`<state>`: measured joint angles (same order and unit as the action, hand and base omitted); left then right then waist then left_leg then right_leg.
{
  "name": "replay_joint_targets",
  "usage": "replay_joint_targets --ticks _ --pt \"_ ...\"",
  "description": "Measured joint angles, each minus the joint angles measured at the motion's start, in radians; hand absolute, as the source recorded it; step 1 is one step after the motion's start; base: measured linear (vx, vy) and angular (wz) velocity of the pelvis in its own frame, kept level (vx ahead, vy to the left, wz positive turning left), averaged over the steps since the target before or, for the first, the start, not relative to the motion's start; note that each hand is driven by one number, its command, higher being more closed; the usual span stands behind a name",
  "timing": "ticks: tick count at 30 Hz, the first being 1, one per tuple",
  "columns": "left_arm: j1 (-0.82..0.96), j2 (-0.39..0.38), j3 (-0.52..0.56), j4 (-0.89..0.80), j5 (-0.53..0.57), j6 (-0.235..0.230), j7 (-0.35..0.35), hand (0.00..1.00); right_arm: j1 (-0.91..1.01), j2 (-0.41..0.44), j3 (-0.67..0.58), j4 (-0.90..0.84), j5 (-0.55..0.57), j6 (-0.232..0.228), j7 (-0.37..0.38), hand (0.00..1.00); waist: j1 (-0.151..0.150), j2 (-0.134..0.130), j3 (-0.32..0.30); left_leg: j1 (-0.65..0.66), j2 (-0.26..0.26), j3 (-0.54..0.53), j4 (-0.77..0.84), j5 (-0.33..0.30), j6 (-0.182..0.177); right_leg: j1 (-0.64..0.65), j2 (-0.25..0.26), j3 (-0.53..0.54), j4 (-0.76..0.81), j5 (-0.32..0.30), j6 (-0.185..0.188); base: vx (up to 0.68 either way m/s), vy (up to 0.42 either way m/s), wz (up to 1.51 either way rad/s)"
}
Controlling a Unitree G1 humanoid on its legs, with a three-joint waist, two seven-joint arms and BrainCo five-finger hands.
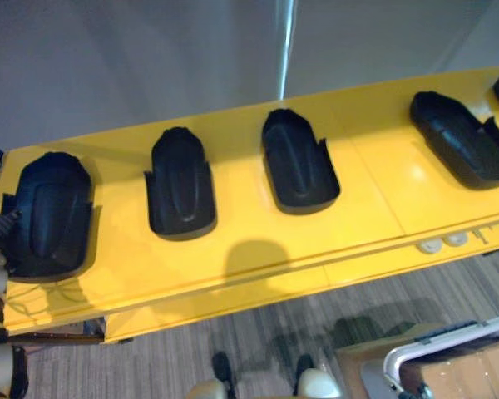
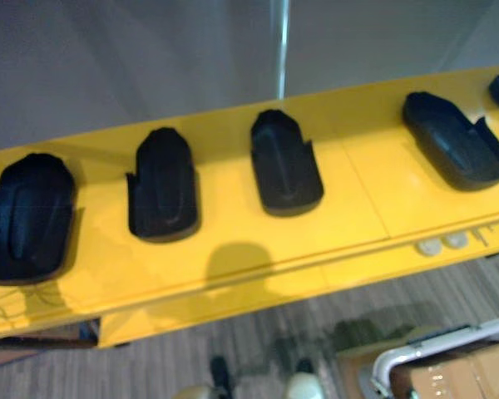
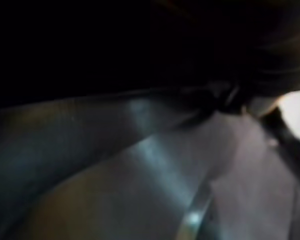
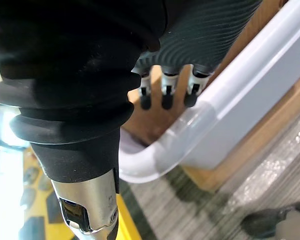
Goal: Walk over and take plastic housings, then place them on the shelf
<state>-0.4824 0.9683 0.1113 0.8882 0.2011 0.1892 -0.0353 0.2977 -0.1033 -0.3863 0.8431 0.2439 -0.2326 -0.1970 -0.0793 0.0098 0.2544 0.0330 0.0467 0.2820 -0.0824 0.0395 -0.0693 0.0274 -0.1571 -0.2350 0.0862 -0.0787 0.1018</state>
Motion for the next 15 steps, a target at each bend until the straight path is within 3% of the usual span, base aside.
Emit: replay_joint_targets --ticks 1,2,8,15 --pt "0.000 0.000 0.000 0.000 -0.003 -0.003 0.015 1.00 0.000 0.000 0.000 -0.001 0.000 0.000 0.002 0.00 -0.002 0.000 0.000 0.000 0.000 0.003 0.000 0.000 0.000 0.000 0.000 0.002 -0.003 0.001 -0.002 0.04 0.000 -0.05" --pt "0.000 0.000 0.000 0.000 -0.004 -0.005 0.020 0.00 0.000 0.000 0.000 -0.002 0.000 0.000 0.002 0.00 -0.003 0.000 0.000 0.000 0.000 0.005 0.000 0.000 0.000 0.000 0.001 0.003 -0.005 0.001 -0.002 0.05 -0.003 -0.06" --pt "-0.002 -0.006 0.000 0.019 -0.007 -0.010 0.065 0.00 -0.012 -0.004 0.000 -0.007 0.000 0.000 0.007 0.00 -0.020 0.001 0.001 0.000 0.000 0.036 0.000 0.000 0.000 -0.012 0.001 0.023 -0.007 0.004 -0.006 0.02 0.001 -0.10" --pt "-0.023 -0.038 0.002 0.018 -0.004 -0.010 0.152 0.00 -0.012 -0.004 0.002 -0.012 -0.002 -0.005 0.024 0.00 -0.019 0.004 0.003 0.000 0.000 0.047 0.000 -0.001 0.001 -0.024 0.001 0.040 0.003 0.004 -0.006 -0.01 0.005 -0.04"
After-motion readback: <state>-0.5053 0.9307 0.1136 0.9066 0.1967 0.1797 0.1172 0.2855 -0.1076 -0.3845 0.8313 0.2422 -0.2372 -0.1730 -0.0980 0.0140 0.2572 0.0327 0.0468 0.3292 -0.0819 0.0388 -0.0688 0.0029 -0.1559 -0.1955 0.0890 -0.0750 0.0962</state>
